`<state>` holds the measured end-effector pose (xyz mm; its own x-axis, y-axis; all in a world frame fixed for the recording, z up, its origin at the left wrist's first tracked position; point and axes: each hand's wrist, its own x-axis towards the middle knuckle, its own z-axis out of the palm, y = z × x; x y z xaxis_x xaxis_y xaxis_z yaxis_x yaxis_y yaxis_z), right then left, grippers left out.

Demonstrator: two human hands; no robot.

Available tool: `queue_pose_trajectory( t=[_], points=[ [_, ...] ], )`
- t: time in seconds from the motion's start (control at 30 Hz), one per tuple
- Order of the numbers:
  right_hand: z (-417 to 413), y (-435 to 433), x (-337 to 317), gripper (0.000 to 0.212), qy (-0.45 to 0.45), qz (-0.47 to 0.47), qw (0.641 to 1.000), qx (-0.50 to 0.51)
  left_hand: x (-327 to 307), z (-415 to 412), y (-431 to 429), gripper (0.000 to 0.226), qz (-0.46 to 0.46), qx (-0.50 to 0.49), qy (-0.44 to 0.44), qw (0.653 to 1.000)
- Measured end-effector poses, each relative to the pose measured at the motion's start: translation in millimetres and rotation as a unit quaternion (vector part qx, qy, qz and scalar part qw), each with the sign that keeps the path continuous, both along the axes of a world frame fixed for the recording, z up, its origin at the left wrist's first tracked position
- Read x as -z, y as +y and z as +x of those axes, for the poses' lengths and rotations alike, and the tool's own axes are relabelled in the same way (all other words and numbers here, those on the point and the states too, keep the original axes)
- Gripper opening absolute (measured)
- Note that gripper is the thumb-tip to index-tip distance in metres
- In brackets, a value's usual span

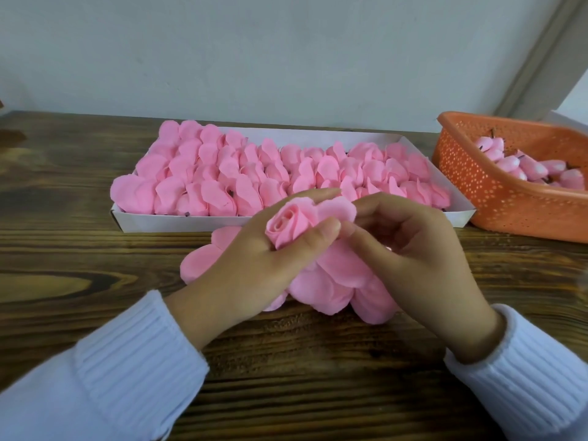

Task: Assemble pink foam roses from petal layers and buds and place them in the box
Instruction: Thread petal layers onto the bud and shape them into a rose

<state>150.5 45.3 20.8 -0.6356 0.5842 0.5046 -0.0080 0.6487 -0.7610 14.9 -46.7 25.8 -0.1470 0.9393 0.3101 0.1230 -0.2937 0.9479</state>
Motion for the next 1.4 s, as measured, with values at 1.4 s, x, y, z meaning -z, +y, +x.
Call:
queue_pose_trajectory(
  t=[1.4],
  points=[
    [-2.2,2.7,1.4,0.063,0.012,-0.315,0.925,-0.212,17.4,-4.7,7.8,0.028,-0.030,0.076,-0.038,0.996]
  ],
)
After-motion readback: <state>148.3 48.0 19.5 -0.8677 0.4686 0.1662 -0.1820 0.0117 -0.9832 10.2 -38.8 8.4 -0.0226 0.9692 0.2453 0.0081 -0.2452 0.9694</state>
